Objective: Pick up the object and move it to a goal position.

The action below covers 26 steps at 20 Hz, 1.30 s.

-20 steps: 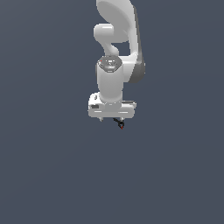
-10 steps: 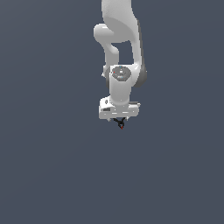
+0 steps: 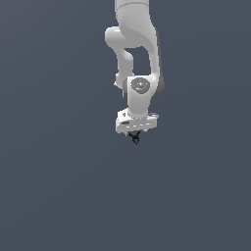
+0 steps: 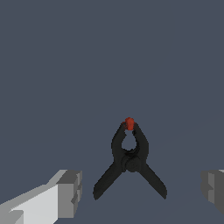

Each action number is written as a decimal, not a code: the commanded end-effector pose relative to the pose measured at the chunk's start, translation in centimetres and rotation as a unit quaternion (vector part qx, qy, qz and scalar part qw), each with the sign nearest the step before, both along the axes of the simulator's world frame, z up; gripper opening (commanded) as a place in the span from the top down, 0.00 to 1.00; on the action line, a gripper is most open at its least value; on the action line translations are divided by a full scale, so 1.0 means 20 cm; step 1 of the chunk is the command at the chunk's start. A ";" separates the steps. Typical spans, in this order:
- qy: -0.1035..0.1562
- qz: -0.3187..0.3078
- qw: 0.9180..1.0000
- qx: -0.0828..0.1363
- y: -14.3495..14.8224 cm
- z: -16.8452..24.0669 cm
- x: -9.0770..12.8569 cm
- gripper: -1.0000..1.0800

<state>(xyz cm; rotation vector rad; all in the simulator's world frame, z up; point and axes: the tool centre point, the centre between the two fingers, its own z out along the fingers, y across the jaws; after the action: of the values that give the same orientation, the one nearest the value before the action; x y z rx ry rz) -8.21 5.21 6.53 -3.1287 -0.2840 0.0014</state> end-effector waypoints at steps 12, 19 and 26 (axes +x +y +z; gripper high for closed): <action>0.000 0.002 1.000 0.000 0.00 -0.15 -0.01 0.04; 0.000 0.003 1.000 0.000 0.00 -0.25 -0.01 0.04; 0.000 0.003 1.000 0.000 0.00 -0.26 -0.01 1.00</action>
<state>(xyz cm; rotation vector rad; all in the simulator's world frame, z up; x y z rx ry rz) -8.46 5.28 1.40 -3.1282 -0.2922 0.0005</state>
